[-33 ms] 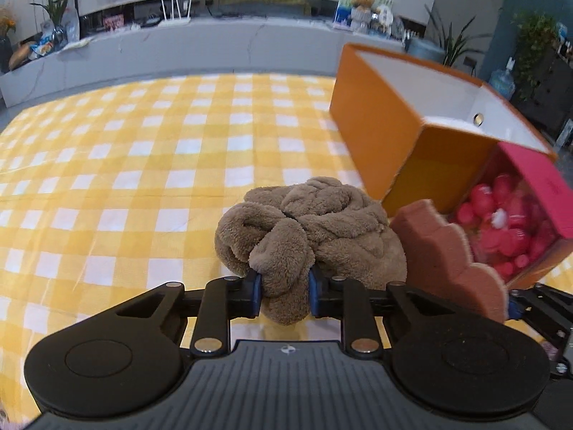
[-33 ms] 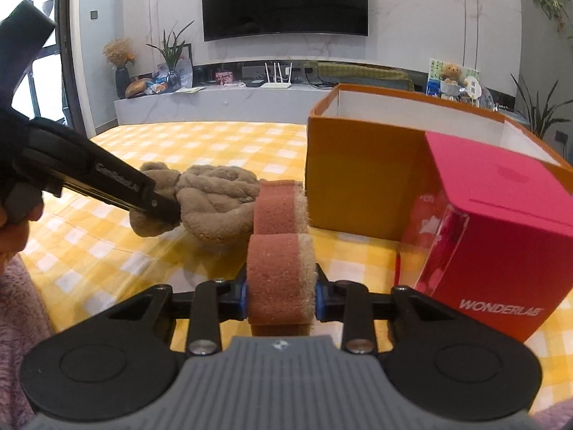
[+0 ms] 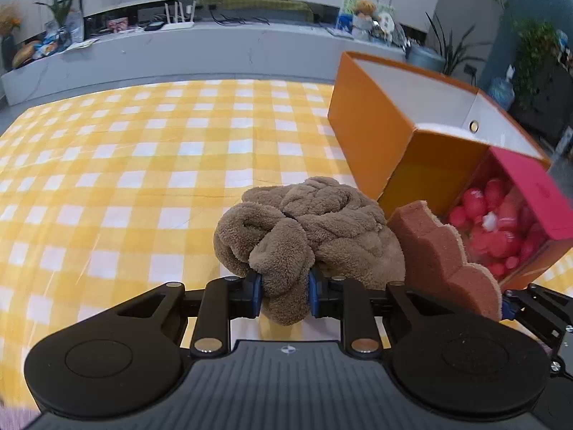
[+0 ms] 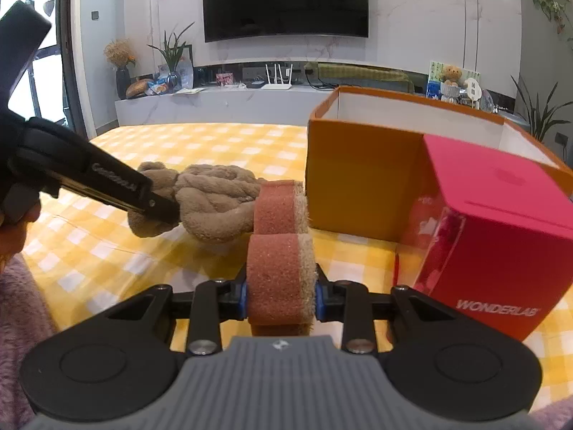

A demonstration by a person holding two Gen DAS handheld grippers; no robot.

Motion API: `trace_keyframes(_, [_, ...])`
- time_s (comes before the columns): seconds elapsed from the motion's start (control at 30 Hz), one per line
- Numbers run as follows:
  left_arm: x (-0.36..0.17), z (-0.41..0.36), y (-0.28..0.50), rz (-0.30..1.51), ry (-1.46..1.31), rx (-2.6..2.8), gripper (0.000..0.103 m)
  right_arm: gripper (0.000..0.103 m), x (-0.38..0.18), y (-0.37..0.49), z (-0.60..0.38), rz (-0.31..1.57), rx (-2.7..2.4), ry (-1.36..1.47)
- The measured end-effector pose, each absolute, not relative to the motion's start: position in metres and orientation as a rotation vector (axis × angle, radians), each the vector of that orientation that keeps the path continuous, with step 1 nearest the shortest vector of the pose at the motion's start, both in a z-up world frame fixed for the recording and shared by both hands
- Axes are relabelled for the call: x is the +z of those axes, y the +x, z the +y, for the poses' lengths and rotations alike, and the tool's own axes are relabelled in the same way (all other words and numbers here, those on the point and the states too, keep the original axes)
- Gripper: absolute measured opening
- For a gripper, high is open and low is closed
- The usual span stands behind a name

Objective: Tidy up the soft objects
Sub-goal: 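Grasp the brown twisted towel with the left gripper while the right holds the sponge, then carry the towel and sponge over the orange box and open both grippers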

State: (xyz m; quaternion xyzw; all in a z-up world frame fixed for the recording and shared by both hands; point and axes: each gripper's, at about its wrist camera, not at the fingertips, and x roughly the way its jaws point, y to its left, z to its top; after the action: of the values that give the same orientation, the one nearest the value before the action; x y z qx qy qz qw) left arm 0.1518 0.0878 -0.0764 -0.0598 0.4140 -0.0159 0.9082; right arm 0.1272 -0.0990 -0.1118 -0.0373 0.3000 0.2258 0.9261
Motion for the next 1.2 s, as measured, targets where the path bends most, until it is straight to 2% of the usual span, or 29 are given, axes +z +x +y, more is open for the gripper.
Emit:
trace_keyframes(0.6, [-0.005,0.071,0.087,0.636,-0.235,-0.052,0.027,0.032,-0.056,0.075,-0.147,0.506,0.439,0.049])
trace_keyframes(1.2, [0.049,0.012,0.137,0.505,-0.218,-0.205,0.027,0.032,0.019,0.119,-0.205,0.384,0.343,-0.033])
